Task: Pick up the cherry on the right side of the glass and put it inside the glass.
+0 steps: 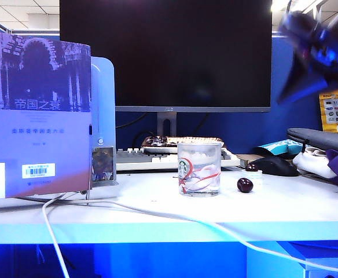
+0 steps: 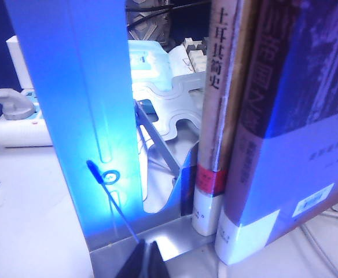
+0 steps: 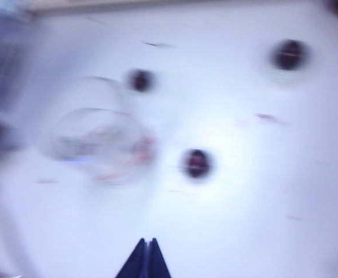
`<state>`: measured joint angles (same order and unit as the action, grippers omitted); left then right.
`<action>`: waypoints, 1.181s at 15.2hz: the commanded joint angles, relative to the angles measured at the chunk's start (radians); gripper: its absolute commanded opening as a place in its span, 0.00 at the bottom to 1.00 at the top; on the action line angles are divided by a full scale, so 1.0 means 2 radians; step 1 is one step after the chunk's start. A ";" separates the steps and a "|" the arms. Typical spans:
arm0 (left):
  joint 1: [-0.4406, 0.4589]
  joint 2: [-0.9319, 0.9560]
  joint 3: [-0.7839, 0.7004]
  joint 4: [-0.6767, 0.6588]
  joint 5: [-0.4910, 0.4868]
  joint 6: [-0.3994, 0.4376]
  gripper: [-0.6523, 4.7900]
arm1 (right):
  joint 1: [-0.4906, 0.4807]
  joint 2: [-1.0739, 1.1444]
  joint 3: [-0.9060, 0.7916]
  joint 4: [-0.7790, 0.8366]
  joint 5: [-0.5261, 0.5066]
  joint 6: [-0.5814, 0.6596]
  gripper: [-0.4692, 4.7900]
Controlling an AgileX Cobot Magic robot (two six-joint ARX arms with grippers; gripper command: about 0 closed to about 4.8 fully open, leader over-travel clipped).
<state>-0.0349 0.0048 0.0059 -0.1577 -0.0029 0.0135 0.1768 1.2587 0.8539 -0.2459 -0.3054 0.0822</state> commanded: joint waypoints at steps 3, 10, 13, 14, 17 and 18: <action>0.000 -0.002 0.000 -0.006 0.002 0.002 0.11 | 0.006 0.095 0.098 -0.077 0.031 -0.002 0.09; 0.000 -0.002 0.000 -0.006 0.002 0.002 0.11 | 0.006 0.219 0.208 -0.144 -0.001 -0.002 0.09; 0.000 -0.002 0.000 -0.006 0.002 0.002 0.11 | 0.006 0.271 0.253 -0.199 -0.002 -0.002 0.16; 0.000 -0.002 0.000 -0.006 0.002 0.002 0.11 | 0.006 0.288 0.268 -0.217 -0.004 -0.002 0.38; 0.000 -0.002 0.000 -0.006 0.002 0.002 0.11 | 0.007 0.316 0.287 -0.230 -0.028 -0.001 0.61; 0.000 -0.002 0.000 -0.006 0.002 0.002 0.11 | 0.007 0.316 0.287 -0.225 -0.026 -0.001 0.61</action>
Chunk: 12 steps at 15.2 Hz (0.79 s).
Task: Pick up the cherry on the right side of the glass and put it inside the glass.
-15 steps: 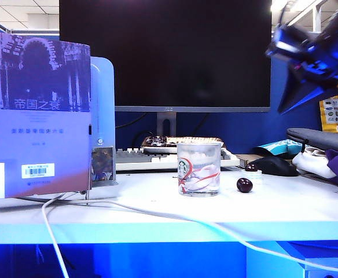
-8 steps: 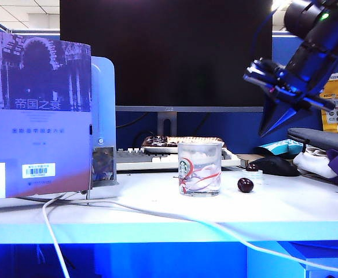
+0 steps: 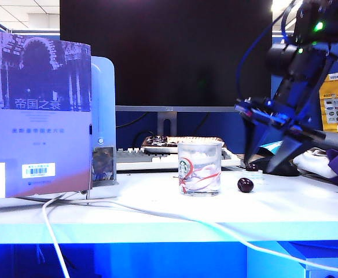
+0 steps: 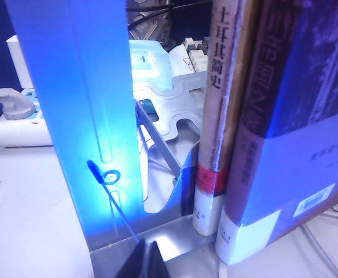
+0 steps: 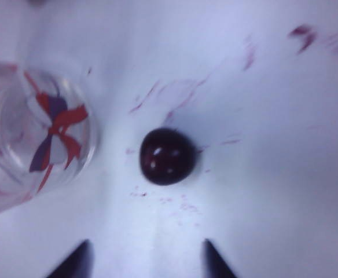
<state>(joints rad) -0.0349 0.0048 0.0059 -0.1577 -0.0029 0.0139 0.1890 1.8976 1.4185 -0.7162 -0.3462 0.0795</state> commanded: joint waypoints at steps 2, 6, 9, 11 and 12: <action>0.000 -0.002 0.000 -0.006 0.002 0.002 0.11 | 0.001 -0.003 0.005 0.026 -0.001 0.005 0.61; 0.000 -0.002 0.000 -0.006 0.002 0.002 0.11 | 0.001 0.007 0.005 0.048 0.003 0.024 0.61; 0.000 -0.002 0.000 -0.006 0.002 0.002 0.11 | 0.007 0.024 0.006 0.062 0.007 0.027 0.61; 0.000 -0.002 0.000 -0.006 0.002 0.002 0.11 | 0.010 0.029 0.006 0.076 0.007 0.039 0.61; 0.000 -0.002 0.000 -0.006 0.002 0.002 0.11 | 0.011 0.031 0.006 0.081 0.007 0.040 0.61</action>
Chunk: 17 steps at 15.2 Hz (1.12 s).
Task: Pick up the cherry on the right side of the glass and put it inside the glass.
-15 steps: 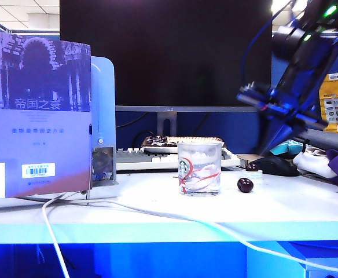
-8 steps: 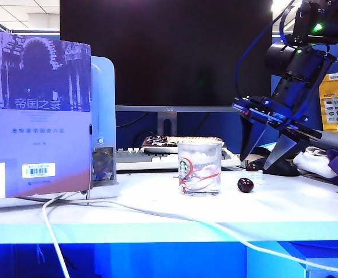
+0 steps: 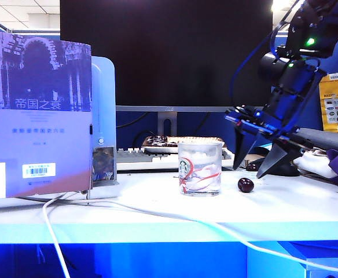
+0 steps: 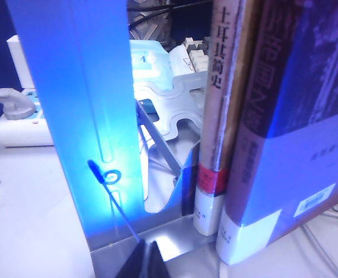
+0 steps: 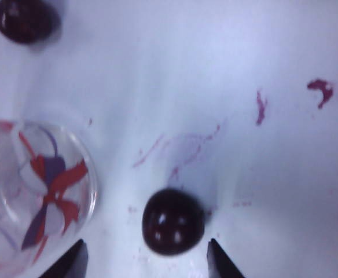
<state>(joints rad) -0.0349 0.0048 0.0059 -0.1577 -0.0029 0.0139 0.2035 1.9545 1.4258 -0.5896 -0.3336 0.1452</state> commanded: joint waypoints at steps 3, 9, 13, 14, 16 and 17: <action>0.000 -0.002 0.000 -0.006 0.002 0.002 0.11 | 0.006 0.010 0.002 0.023 0.015 0.008 0.61; 0.000 -0.002 0.000 -0.006 0.002 0.002 0.11 | 0.006 0.033 0.019 0.020 0.022 0.008 0.61; 0.000 -0.002 0.000 -0.006 0.002 0.002 0.11 | 0.006 0.044 0.040 0.004 0.023 0.008 0.61; 0.000 -0.002 0.000 -0.006 0.002 0.002 0.11 | 0.006 0.044 0.040 0.003 0.023 0.008 0.61; 0.000 -0.002 0.000 -0.006 0.002 0.002 0.11 | 0.006 0.046 0.040 -0.006 0.023 0.008 0.60; 0.000 -0.002 0.000 -0.006 0.002 0.002 0.11 | 0.006 0.046 0.040 -0.009 0.023 0.008 0.60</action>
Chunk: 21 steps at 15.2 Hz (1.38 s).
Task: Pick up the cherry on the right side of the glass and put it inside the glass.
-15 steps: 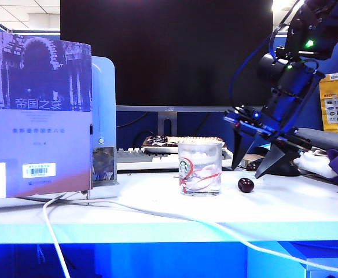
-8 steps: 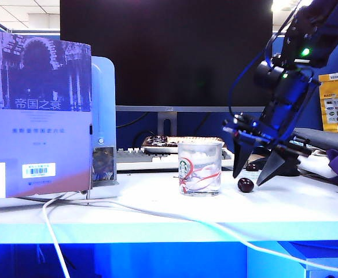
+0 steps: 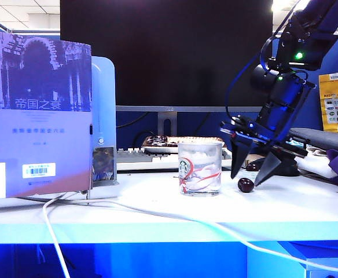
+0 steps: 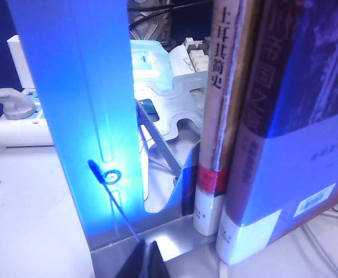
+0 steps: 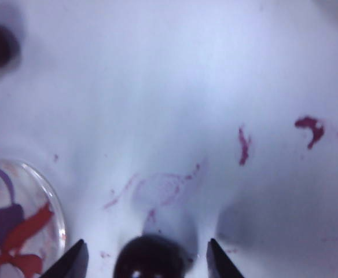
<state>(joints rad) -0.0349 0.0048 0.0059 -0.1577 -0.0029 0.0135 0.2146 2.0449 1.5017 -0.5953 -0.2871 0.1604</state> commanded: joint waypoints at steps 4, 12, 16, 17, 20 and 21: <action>0.000 -0.002 0.000 -0.006 0.002 0.002 0.11 | 0.001 0.001 0.002 -0.006 0.009 0.000 0.50; 0.000 -0.002 0.000 -0.006 0.002 0.002 0.11 | 0.001 0.001 0.003 -0.009 0.007 0.000 0.36; 0.000 -0.002 0.000 -0.006 0.002 0.002 0.11 | 0.001 0.000 0.042 -0.032 0.007 -0.002 0.36; 0.000 -0.002 0.000 -0.006 0.002 0.002 0.11 | 0.000 -0.001 0.049 -0.037 0.007 -0.002 0.36; 0.000 -0.002 0.000 -0.006 0.002 0.002 0.11 | 0.000 -0.009 0.087 -0.060 -0.002 -0.006 0.36; 0.000 -0.002 0.000 -0.006 0.002 0.002 0.11 | 0.000 -0.013 0.090 -0.060 -0.002 -0.006 0.36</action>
<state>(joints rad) -0.0349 0.0048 0.0059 -0.1577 -0.0029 0.0139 0.2142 2.0369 1.6688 -0.7147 -0.2844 0.1555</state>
